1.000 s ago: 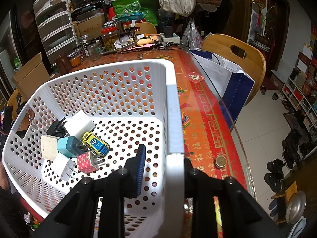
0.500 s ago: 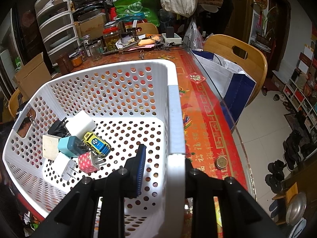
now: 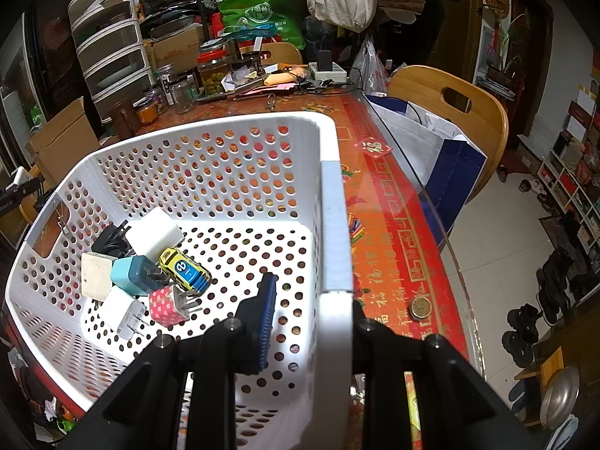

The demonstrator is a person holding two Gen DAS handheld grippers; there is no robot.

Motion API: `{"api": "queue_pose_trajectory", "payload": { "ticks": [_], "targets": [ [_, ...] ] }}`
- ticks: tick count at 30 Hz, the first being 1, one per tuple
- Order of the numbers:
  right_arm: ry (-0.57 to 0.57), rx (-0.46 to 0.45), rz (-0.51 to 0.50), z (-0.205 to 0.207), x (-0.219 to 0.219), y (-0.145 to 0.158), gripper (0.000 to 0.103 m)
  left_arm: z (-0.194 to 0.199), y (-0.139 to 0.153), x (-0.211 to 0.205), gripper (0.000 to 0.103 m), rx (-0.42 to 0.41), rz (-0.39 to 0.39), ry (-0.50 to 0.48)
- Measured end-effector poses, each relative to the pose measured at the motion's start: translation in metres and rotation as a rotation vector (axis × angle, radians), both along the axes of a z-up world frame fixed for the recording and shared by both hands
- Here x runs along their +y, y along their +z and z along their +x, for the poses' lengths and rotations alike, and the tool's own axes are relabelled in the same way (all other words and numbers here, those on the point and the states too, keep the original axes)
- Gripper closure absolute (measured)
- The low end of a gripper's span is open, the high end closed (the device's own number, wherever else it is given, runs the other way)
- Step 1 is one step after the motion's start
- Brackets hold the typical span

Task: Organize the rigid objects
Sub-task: 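Carry the USB charger into the basket and release it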

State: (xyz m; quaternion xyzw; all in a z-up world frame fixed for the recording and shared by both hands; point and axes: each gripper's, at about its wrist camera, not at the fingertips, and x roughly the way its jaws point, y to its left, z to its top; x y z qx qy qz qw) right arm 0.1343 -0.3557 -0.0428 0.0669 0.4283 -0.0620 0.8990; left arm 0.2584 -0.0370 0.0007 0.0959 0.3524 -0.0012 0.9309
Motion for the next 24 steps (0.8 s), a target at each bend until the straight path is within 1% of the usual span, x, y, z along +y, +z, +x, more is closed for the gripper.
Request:
{"api": "queue_pose_trajectory", "payload": {
  "ticks": [5,12,17,24],
  "targets": [
    [0.002,-0.001,0.001,0.000,0.002,0.000,0.078,-0.009,0.015,-0.035,0.056,-0.022,0.016,-0.053],
    [0.001,-0.001,0.001,0.000,0.002,0.000,0.078,-0.015,0.023,-0.068,0.056,-0.029,0.033,-0.104],
    [0.001,-0.001,0.001,0.000,0.002,0.000,0.078,-0.021,0.023,-0.096,0.056,-0.021,0.053,-0.156],
    [0.003,-0.002,0.000,0.000,0.003,0.000,0.078,-0.021,0.015,-0.129,0.056,0.020,0.057,-0.223]
  ]
}}
